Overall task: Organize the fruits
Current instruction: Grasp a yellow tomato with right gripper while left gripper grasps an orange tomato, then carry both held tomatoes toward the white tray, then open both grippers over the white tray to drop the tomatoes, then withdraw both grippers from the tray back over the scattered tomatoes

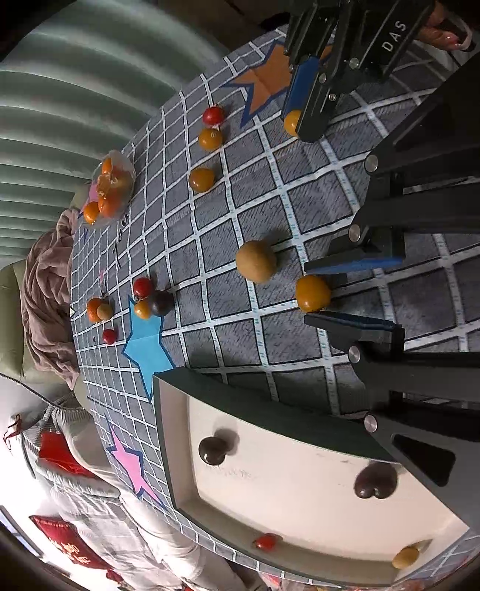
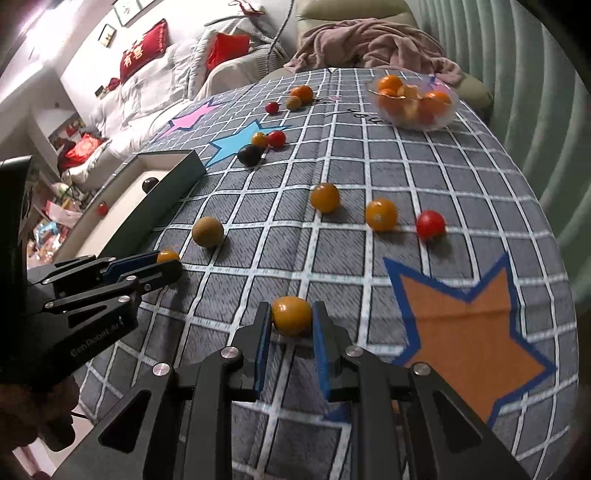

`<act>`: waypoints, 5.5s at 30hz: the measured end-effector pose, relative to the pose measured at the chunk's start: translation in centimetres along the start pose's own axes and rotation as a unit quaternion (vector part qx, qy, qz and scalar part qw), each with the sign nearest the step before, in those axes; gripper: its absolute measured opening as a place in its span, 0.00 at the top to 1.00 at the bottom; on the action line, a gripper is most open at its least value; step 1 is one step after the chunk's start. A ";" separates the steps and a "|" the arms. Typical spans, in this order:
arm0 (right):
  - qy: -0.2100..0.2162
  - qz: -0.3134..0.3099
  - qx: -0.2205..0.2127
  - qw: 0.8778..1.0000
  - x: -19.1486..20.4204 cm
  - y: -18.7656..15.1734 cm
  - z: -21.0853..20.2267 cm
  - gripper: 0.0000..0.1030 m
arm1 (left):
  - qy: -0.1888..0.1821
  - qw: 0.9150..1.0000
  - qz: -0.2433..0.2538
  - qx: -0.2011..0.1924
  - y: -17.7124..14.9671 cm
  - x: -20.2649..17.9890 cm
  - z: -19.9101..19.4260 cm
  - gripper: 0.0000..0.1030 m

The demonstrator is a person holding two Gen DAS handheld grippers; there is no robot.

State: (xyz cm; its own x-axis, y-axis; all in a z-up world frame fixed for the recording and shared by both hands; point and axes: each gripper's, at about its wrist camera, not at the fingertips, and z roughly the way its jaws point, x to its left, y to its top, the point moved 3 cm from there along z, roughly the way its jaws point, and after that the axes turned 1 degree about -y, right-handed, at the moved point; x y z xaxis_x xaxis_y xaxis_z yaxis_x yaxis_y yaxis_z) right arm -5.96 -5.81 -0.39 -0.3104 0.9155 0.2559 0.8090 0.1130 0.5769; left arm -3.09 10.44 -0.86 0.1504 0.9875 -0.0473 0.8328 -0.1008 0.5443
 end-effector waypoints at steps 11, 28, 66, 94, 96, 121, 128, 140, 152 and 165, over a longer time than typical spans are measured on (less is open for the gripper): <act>0.008 0.004 -0.005 1.000 0.9 -0.4 -1.6 0.77 | -0.007 1.000 -0.004 -0.011 -1.1 0.5 -2.6 0.79; 0.001 0.005 -0.005 1.000 1.8 -0.9 -2.6 0.77 | 0.000 1.000 0.009 0.004 -1.9 0.3 -1.2 0.78; 0.021 0.024 -0.015 0.999 1.6 0.4 -2.9 0.77 | -0.014 1.000 0.007 -0.005 -0.8 -0.8 -0.7 0.80; 0.091 -0.101 0.015 0.991 17.9 12.7 3.6 0.77 | 0.098 0.989 -0.101 -0.043 5.2 17.8 -4.4 0.80; 0.090 -0.105 0.025 0.990 18.9 13.4 5.3 0.77 | 0.101 0.988 -0.113 -0.030 5.1 18.6 -3.0 0.80; 0.080 -0.121 0.097 0.985 22.3 16.1 15.4 0.38 | 0.131 0.983 -0.130 -0.017 4.2 20.4 1.3 0.11; 0.106 -0.096 0.076 0.987 21.9 16.8 12.1 0.22 | 0.135 0.983 -0.117 -0.034 4.4 19.4 -1.0 0.11; 0.099 -0.051 0.031 0.993 18.0 16.2 5.0 0.00 | 0.126 0.985 -0.110 -0.037 4.3 16.9 -4.9 0.11; 0.067 -0.006 0.008 0.998 9.4 10.0 -1.2 0.00 | 0.070 0.994 -0.074 -0.034 2.6 10.2 -7.9 0.11; -0.024 0.089 0.040 0.995 -3.8 -0.1 -2.4 0.00 | 0.002 1.000 0.009 0.011 -1.0 -0.7 -4.4 0.11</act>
State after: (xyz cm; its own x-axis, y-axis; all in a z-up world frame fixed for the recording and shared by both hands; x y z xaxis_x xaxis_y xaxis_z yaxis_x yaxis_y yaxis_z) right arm -6.10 -10.18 0.41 -0.1360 0.9409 0.3102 0.8872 -0.0237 0.4608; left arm -6.40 10.35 2.31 0.1629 0.9860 -0.0346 0.8412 -0.1205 0.5271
